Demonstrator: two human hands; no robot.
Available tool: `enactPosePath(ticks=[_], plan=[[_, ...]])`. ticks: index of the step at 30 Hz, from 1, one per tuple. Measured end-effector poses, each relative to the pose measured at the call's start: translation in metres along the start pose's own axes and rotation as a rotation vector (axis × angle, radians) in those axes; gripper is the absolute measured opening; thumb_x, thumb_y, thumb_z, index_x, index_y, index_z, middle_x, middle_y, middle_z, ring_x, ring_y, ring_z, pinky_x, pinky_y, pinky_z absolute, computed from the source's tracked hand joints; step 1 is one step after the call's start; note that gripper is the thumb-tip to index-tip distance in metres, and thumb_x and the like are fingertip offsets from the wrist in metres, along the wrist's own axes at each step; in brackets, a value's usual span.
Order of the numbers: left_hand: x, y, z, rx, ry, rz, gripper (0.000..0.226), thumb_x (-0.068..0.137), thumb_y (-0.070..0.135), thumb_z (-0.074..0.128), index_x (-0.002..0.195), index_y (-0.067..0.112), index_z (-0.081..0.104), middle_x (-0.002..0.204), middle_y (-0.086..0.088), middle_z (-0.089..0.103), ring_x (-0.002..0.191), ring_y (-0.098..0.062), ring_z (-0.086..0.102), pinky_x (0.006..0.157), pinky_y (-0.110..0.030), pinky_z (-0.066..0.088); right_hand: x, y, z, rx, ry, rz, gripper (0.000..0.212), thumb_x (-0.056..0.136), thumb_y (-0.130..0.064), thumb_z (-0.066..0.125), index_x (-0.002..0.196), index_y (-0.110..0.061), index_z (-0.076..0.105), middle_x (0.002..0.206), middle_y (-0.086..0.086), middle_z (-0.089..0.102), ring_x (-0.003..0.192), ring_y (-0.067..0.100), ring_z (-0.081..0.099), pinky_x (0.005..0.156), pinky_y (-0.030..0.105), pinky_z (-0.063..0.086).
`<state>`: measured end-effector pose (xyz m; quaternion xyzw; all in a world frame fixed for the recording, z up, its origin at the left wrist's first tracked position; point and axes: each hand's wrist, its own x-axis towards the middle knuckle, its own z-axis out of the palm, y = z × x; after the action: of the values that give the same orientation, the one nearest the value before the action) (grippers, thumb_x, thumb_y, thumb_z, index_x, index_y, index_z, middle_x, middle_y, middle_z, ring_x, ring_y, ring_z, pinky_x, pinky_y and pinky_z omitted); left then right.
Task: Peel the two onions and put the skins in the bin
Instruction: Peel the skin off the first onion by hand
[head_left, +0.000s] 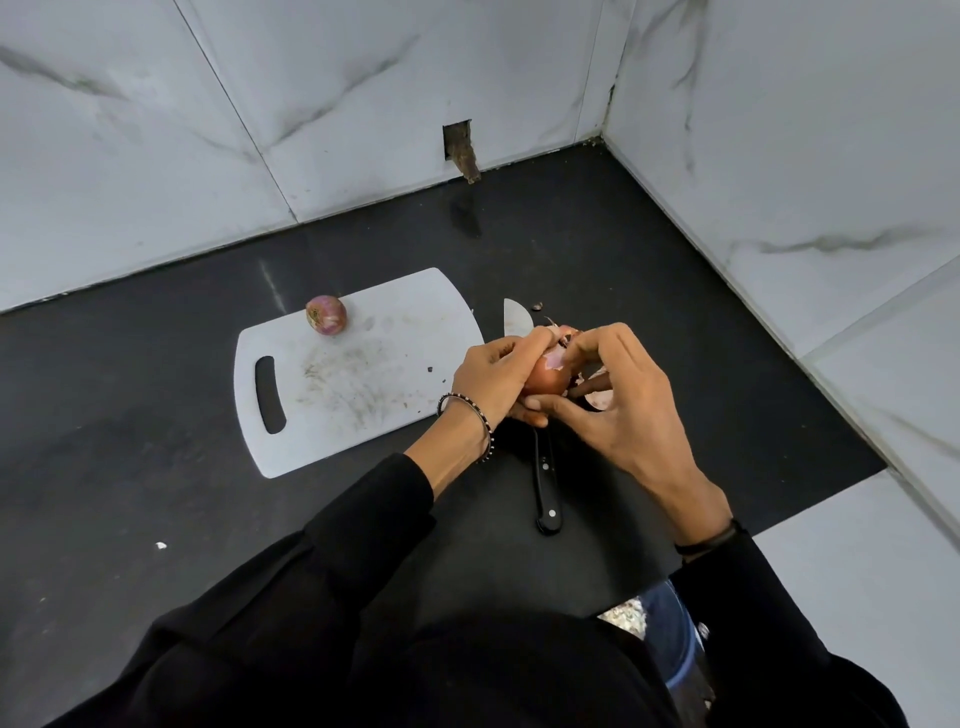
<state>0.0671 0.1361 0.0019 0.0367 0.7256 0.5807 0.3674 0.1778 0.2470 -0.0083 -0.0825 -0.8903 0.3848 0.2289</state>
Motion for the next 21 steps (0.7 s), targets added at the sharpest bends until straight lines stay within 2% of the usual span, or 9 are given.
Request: enactPosePath(ticks=[3,7,10,13,16,19,21], plan=[[0.000,-0.001,-0.003,0.051,-0.011,0.007,0.038,0.086,0.052,0.064,0.090,0.015,0.071,0.077,-0.010,0.073,0.056,-0.026,0.070,0.060,-0.035,0.062,0.000,-0.001,-0.012,-0.002,-0.002,-0.064,0.029,0.086,-0.025,0.082,0.110,-0.015,0.070,0.109,-0.005,0.063,0.092,0.004,0.063,0.073,0.010,0.051],[-0.001,-0.003,-0.006,0.100,0.022,-0.007,0.034,0.084,0.053,0.066,0.083,0.019,0.070,0.075,-0.011,0.072,0.051,-0.024,0.069,0.050,-0.026,0.057,0.003,0.009,-0.024,-0.138,-0.105,-0.231,0.021,0.094,-0.020,0.073,0.113,-0.013,0.077,0.108,-0.001,0.073,0.095,0.013,0.070,0.077,0.030,0.059],[-0.001,-0.004,-0.005,0.135,0.031,-0.013,0.036,0.083,0.054,0.067,0.084,0.018,0.070,0.079,-0.012,0.073,0.050,-0.024,0.070,0.049,-0.025,0.056,0.006,0.012,-0.025,-0.237,-0.149,-0.281,0.022,0.098,-0.027,0.064,0.109,-0.015,0.079,0.106,-0.002,0.075,0.095,0.017,0.073,0.074,0.040,0.061],[0.001,-0.004,-0.005,0.160,0.031,-0.026,0.038,0.083,0.055,0.066,0.088,0.017,0.071,0.082,-0.012,0.073,0.051,-0.025,0.070,0.050,-0.025,0.056,0.010,0.007,-0.024,-0.344,-0.162,-0.266,0.022,0.096,-0.031,0.060,0.107,-0.020,0.076,0.102,-0.006,0.072,0.088,0.016,0.070,0.063,0.038,0.057],[0.000,-0.004,-0.003,0.101,0.000,-0.101,0.040,0.082,0.053,0.068,0.093,0.015,0.070,0.087,-0.015,0.072,0.052,-0.026,0.070,0.051,-0.027,0.057,0.012,0.003,-0.018,-0.446,-0.147,-0.272,0.020,0.093,-0.030,0.057,0.098,-0.018,0.072,0.096,-0.004,0.067,0.079,0.017,0.066,0.053,0.035,0.052],[0.001,-0.003,-0.004,-0.033,0.019,-0.190,0.040,0.084,0.051,0.067,0.088,0.011,0.065,0.085,-0.016,0.070,0.048,-0.021,0.067,0.047,-0.025,0.056,0.008,0.000,-0.018,-0.411,-0.175,-0.239,0.018,0.090,-0.036,0.055,0.088,-0.021,0.064,0.085,-0.010,0.060,0.069,0.010,0.053,0.049,0.032,0.046],[0.005,-0.003,-0.008,-0.086,0.043,-0.209,0.043,0.084,0.051,0.067,0.092,0.009,0.064,0.082,-0.016,0.070,0.049,-0.022,0.067,0.048,-0.026,0.057,0.000,0.002,-0.018,-0.374,-0.183,-0.190,0.013,0.087,-0.037,0.057,0.085,-0.024,0.061,0.082,-0.013,0.055,0.067,0.007,0.048,0.050,0.032,0.047]])
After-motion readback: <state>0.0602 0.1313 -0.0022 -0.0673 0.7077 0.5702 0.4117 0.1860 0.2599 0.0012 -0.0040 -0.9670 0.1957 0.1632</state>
